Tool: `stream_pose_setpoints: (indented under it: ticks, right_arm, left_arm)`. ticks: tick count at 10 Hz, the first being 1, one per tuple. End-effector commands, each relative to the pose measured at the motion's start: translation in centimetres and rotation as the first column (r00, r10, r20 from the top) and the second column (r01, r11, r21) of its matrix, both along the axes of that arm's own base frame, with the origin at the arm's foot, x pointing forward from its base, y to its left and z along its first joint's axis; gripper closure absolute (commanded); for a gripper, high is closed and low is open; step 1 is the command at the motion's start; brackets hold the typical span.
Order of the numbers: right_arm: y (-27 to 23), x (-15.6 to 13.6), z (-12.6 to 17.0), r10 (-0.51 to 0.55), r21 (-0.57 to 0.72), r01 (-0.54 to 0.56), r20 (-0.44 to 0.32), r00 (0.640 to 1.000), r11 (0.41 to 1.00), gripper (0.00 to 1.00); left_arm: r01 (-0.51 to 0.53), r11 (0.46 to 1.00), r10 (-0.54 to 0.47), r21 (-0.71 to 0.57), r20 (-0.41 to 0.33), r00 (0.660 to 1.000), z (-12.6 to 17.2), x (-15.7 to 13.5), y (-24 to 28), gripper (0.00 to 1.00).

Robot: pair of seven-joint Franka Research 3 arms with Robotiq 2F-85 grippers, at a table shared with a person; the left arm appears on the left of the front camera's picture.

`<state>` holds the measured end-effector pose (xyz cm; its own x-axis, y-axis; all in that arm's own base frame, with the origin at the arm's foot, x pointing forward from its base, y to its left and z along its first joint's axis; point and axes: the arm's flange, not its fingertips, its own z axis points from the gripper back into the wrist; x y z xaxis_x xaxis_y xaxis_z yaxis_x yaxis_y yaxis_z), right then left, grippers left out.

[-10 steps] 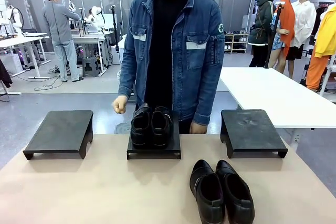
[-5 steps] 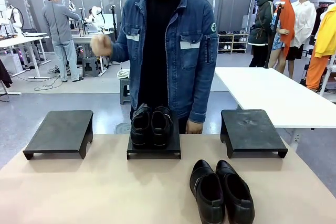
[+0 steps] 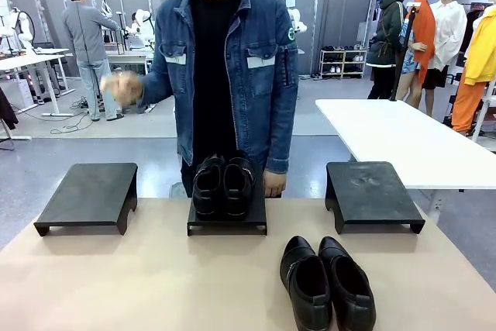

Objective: Place the shoes on the stand as instructed by the person.
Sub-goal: Pick up another pair of Shoes and place it on the Shoes Stand indicated by the person.

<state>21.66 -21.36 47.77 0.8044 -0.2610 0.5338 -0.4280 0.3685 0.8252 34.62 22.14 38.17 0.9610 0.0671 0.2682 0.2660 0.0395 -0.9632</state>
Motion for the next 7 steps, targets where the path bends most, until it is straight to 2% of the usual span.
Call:
stream_pose_setpoints:
  ticks: [1,7]
  right_arm:
    - [-0.14,-0.02,0.19,0.004,0.002,-0.004,0.023,1.0,1.0,0.0]
    - [-0.14,-0.02,0.19,0.004,0.002,-0.004,0.023,1.0,1.0,0.0]
  left_arm:
    - [0.008,1.0,-0.008,0.005,0.003,1.0,0.32,-0.62,-0.33,0.0]
    - [0.008,1.0,-0.008,0.005,0.003,1.0,0.32,-0.62,-0.33,0.0]
